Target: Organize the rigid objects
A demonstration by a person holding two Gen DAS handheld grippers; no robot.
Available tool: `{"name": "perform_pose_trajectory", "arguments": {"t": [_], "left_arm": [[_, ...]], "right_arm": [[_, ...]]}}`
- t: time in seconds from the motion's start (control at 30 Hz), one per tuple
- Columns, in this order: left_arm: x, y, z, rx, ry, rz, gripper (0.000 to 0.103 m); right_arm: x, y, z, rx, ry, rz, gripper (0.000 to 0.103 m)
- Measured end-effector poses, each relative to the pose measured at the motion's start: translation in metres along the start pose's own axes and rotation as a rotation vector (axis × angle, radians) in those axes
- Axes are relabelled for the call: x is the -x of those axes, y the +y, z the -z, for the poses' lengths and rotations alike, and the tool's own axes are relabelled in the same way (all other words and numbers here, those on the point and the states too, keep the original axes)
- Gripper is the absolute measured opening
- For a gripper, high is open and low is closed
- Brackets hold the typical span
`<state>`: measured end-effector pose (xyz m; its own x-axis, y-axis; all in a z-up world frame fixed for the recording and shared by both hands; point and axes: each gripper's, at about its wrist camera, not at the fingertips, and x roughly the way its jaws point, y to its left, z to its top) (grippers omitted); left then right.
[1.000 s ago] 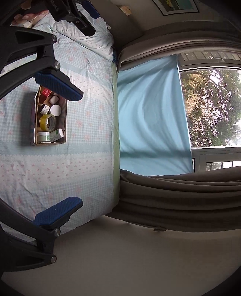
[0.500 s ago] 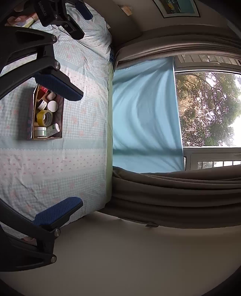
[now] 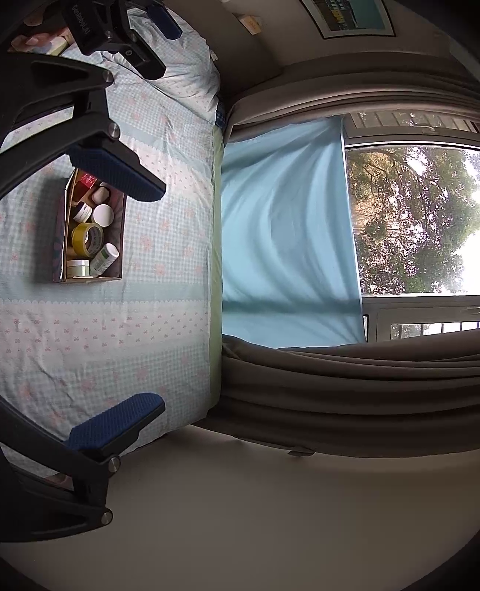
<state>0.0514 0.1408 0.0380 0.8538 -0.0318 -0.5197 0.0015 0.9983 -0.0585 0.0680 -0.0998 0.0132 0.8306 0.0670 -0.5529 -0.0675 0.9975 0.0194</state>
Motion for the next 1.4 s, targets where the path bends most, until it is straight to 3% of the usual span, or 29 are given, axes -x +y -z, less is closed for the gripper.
{"name": "perform_pose_trajectory", "arguments": {"t": [1.1,1.4], "left_arm": [[-0.005,-0.007,-0.002,-0.032,-0.006,-0.026,0.103],[0.005,-0.013,-0.002,-0.057,-0.069,-0.033,0.103]], "right_arm": [[-0.005,-0.006,-0.003,-0.014,-0.002,0.01,0.103],[-0.004,-0.006,-0.002,-0.016,-0.001,0.011,0.103]]}}
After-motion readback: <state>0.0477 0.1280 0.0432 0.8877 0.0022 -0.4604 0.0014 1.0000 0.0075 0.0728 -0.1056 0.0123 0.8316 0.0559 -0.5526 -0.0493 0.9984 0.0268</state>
